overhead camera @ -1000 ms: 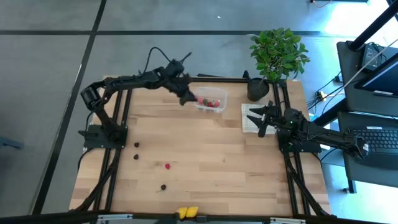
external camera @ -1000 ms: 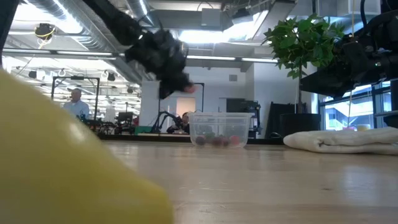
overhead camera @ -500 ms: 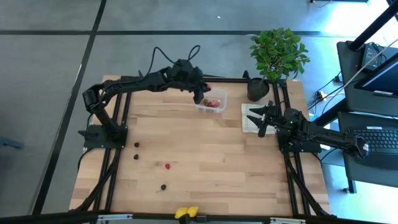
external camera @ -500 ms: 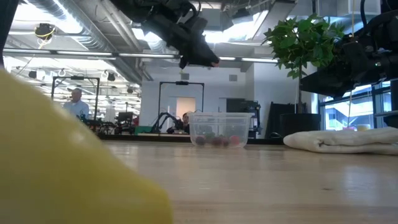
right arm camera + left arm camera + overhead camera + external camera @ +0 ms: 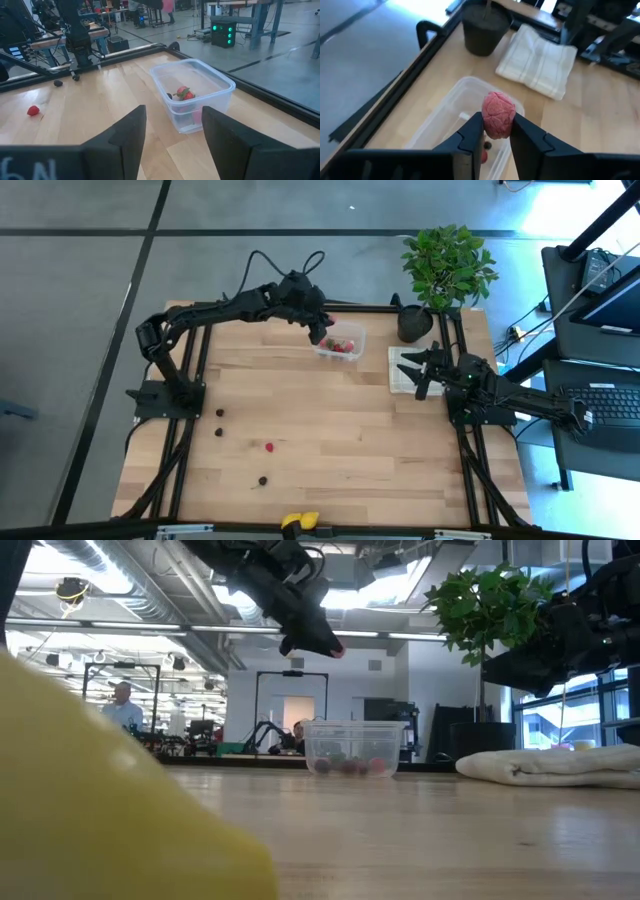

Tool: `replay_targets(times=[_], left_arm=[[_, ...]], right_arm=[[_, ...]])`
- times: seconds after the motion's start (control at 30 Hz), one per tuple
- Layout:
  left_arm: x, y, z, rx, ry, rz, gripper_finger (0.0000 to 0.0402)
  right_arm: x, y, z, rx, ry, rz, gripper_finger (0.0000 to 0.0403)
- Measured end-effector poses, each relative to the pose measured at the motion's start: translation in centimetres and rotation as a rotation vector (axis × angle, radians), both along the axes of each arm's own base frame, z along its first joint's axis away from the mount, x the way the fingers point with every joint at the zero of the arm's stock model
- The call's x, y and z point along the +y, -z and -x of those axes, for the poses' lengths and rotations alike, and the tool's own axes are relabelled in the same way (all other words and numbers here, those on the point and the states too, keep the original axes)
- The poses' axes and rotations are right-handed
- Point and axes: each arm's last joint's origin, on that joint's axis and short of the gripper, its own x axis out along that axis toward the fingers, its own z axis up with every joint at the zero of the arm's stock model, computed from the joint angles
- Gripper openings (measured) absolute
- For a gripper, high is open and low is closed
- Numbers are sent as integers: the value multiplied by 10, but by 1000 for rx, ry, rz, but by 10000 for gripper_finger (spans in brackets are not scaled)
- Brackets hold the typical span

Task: Pick and placing Produce into tupperware
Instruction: Put the peach into the transparent container

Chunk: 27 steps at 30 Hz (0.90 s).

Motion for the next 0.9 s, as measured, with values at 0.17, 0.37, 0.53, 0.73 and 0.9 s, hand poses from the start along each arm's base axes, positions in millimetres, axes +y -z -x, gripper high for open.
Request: replay_targets(times=[0.17, 0.37, 0.53, 0.73, 0.9], left_arm=[[5, 0, -17, 137, -1, 11, 84], [17, 17, -39, 282, 4, 46, 76], [23, 41, -52, 363, 23, 68, 77], [23, 66, -59, 429, 35, 91, 88], [21, 81, -63, 488, 21, 80, 79]], right_arm=[[0, -2, 0, -16, -1, 25, 195], [0, -3, 0, -18, -2, 30, 195], [0, -3, 0, -17, -2, 31, 195], [0, -3, 0, -16, -2, 31, 195], [0, -3, 0, -16, -2, 31, 195]])
